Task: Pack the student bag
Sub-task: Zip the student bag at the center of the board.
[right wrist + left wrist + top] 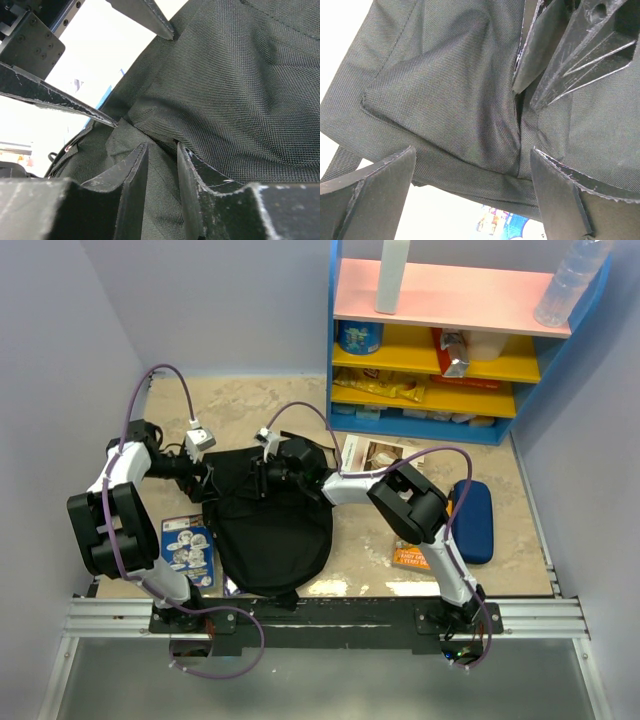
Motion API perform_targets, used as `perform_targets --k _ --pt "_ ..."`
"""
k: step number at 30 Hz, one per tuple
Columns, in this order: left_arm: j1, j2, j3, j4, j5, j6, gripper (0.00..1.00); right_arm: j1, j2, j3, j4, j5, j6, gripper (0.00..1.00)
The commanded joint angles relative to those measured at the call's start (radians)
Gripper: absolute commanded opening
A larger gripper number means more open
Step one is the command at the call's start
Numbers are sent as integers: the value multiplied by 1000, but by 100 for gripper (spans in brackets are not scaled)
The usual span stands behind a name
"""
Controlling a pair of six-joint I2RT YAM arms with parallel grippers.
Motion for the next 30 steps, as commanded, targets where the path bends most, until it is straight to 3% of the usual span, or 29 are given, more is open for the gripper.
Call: perform_targets --k 1,4,5,7,16,30 --pt "0 -34 -12 -11 15 23 100 7 -15 22 36 33 4 31" --pt "0 -34 -11 -16 18 25 100 7 -8 22 53 27 16 19" --pt "0 -35 -12 -18 18 25 100 8 -9 19 66 25 19 10" --pt "0 -38 -15 -18 17 25 100 8 -20 10 83 25 25 0" --pt "0 -34 -14 -16 17 20 100 10 -81 -22 94 47 8 0" --pt "0 5 -14 -27 -45 -9 100 8 -192 -84 -46 142 -118 0"
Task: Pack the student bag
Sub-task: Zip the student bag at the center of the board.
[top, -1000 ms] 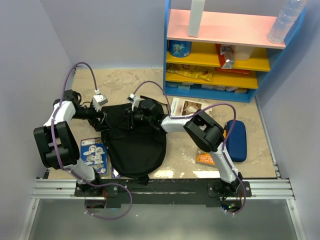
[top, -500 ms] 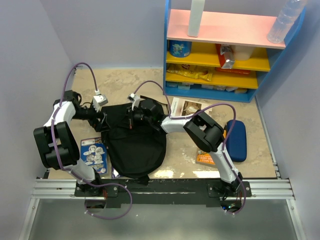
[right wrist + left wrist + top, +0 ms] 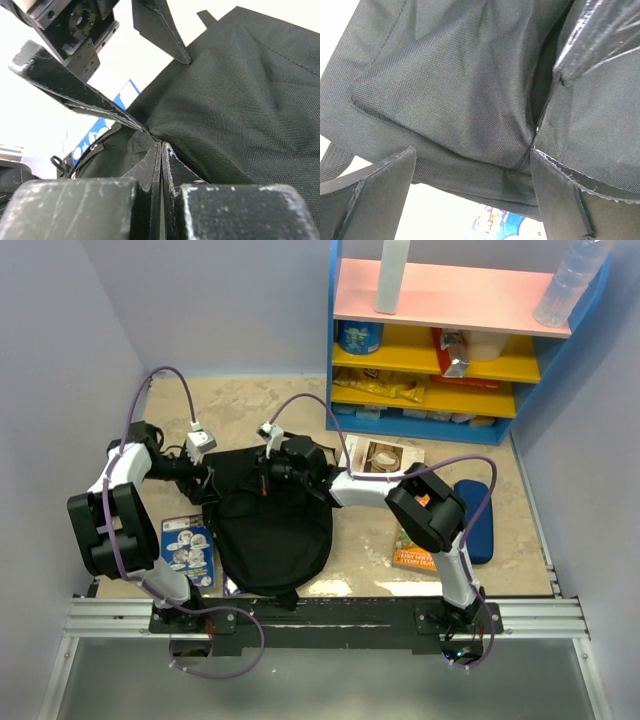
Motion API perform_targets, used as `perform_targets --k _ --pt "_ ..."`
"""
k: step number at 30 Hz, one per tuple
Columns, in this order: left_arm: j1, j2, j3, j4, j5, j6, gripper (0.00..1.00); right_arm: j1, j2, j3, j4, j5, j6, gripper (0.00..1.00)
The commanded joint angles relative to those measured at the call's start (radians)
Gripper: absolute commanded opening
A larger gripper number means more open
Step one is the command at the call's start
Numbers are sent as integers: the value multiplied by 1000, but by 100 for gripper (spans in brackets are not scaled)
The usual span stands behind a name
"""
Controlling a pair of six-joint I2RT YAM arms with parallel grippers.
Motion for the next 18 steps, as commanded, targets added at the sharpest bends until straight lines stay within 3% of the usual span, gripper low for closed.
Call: perform_targets --k 1,6,9,12,18 --pt "0 5 -1 -17 -31 -13 100 -2 -50 -12 -13 58 -50 0" --pt "0 7 -7 -58 -22 18 99 -2 -73 -13 -51 98 -82 0" --pt "0 37 -4 -115 -19 68 86 -2 -101 -13 -80 121 -116 0" --pt "0 59 -4 -140 -21 98 55 -2 -118 2 -122 144 -142 0" --pt "-1 53 -17 -127 -36 100 42 -11 -152 -9 -157 184 -165 0"
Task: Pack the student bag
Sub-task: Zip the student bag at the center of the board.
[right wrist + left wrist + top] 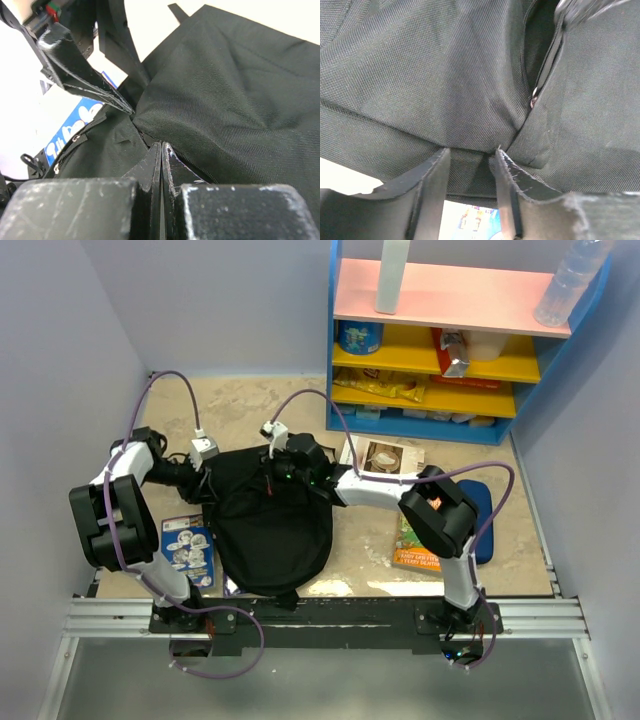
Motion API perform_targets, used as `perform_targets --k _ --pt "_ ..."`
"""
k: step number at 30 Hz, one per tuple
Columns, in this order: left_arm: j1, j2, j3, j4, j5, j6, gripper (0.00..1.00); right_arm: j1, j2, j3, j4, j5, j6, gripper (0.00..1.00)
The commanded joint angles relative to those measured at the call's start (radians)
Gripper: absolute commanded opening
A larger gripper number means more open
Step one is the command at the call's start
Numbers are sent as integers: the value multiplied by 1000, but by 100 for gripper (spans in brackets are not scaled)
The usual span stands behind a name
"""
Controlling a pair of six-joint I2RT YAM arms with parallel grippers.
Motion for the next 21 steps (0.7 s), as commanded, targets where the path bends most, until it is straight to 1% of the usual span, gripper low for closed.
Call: perform_targets --k 1,5,10,14,17,18,19,20,21 --pt "-1 -7 -20 -23 -27 25 41 -20 -77 8 -17 83 -51 0" --pt "-1 -11 -24 -10 -48 18 36 -31 -94 -5 -43 102 -68 0" --pt "-1 -20 -24 -3 -47 12 36 -59 -138 -40 -93 123 -94 0" --pt "1 -17 -15 -15 -32 18 36 -68 -141 -54 -118 116 -106 0" --pt "-1 -23 9 -46 4 27 49 -68 -131 -45 -116 103 -92 0" --pt "1 -25 31 -59 16 31 60 -68 -129 -43 -116 99 -91 0" --pt "1 -27 43 -96 46 41 66 -68 -125 -38 -118 97 -89 0" --pt "1 -25 58 -124 62 71 93 -68 -121 -32 -122 99 -89 0" --pt "1 -24 93 -156 80 94 100 -68 -121 -31 -121 97 -89 0"
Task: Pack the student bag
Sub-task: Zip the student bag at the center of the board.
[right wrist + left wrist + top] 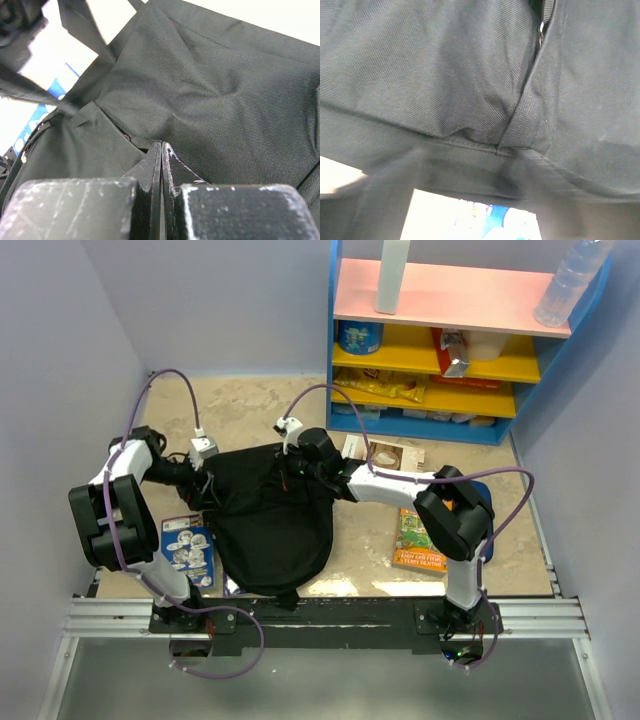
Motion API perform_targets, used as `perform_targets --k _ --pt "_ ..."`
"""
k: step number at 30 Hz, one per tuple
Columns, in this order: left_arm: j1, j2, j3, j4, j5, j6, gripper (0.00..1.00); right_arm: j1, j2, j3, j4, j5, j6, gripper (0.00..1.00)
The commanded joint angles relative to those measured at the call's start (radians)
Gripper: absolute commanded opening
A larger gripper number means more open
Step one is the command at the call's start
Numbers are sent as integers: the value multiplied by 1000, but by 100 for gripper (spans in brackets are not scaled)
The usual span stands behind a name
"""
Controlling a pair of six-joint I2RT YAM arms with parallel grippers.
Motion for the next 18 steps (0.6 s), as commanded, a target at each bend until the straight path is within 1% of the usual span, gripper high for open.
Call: perform_targets --k 1,2,3,4,7,8,11,14,18 --pt "1 -17 107 -203 112 105 100 -19 -31 18 13 33 -20 0" --pt "-1 -1 143 -243 133 169 100 -19 -29 20 13 29 -20 0" --pt "-4 6 159 -281 153 192 100 -19 -26 21 13 25 -22 0" --pt "-8 9 167 -288 176 182 100 -17 -25 21 13 22 -20 0" --pt "-94 2 144 -288 144 211 100 -17 -18 23 19 13 -14 0" --pt "-152 -3 124 -289 138 223 100 -17 -20 21 19 12 -12 0" --pt "-217 17 121 -285 138 231 100 -16 -24 11 28 10 -9 0" --pt "-224 64 151 -277 135 216 100 -16 -29 6 33 6 -8 0" --pt "-232 88 158 -239 114 187 100 -16 -35 -3 42 -2 -2 0"
